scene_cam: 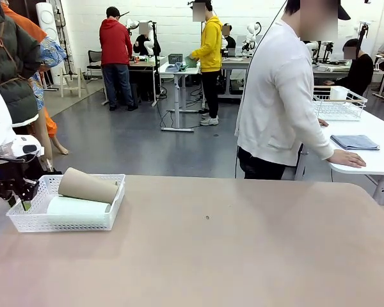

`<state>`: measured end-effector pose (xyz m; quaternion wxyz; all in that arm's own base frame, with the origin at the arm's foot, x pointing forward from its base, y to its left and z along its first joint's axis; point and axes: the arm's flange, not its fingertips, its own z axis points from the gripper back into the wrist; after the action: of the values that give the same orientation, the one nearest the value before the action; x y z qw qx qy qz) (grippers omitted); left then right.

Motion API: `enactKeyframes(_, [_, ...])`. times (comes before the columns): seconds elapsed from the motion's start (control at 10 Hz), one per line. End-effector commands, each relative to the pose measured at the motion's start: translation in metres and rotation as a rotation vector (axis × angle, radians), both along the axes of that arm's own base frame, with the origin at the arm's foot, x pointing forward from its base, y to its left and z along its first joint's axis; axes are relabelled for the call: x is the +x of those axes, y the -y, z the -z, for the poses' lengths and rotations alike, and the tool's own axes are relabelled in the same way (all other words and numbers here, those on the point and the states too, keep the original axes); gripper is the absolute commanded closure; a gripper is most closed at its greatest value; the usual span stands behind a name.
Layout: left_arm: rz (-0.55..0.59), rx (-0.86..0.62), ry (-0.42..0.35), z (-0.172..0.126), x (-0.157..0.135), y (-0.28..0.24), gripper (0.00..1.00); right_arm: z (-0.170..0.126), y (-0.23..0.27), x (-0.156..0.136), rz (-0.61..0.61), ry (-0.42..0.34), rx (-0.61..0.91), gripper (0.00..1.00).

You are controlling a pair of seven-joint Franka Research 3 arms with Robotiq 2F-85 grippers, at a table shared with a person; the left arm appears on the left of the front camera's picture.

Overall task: Clean and organize the cups into the basket.
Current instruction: Move the Organizing basket back to the left side of the table.

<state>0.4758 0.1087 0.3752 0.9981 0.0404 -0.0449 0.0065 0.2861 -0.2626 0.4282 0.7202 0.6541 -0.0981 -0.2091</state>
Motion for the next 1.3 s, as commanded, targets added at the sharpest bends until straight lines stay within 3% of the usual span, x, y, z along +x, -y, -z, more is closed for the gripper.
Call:
enactKeyframes(0.0, [0.020,-0.002,0.029,-0.005,-0.006,-0.001,0.00,-0.001,0.001,0.000,0.005,-0.015,0.002,0.00])
enactKeyframes(0.1, [0.022,-0.005,0.031,-0.007,-0.006,-0.001,0.05,-0.001,0.001,0.000,0.005,-0.015,0.002,0.00])
enactKeyframes(0.2, [0.025,-0.004,0.034,-0.008,-0.006,0.001,0.00,-0.001,0.001,0.000,0.005,-0.015,0.002,0.00])
enactKeyframes(0.5, [0.025,-0.023,0.063,-0.016,-0.012,0.007,0.00,-0.001,0.001,0.000,0.005,-0.015,0.002,0.00])
enactKeyframes(0.6, [-0.043,-0.119,0.128,-0.039,-0.022,0.019,0.00,-0.001,0.001,0.000,0.005,-0.015,0.002,0.00])
enactKeyframes(0.7, [-0.043,-0.188,0.176,-0.069,-0.038,0.029,0.00,-0.001,0.001,0.000,0.005,-0.015,0.002,0.00])
enactKeyframes(1.0, [-0.021,-0.056,0.354,-0.147,-0.092,0.083,0.00,-0.001,0.001,0.000,0.005,-0.015,0.002,0.00])
enactKeyframes(1.2, [-0.046,0.003,0.365,-0.166,-0.114,0.104,0.00,-0.001,0.001,0.000,0.005,-0.015,0.002,0.00])
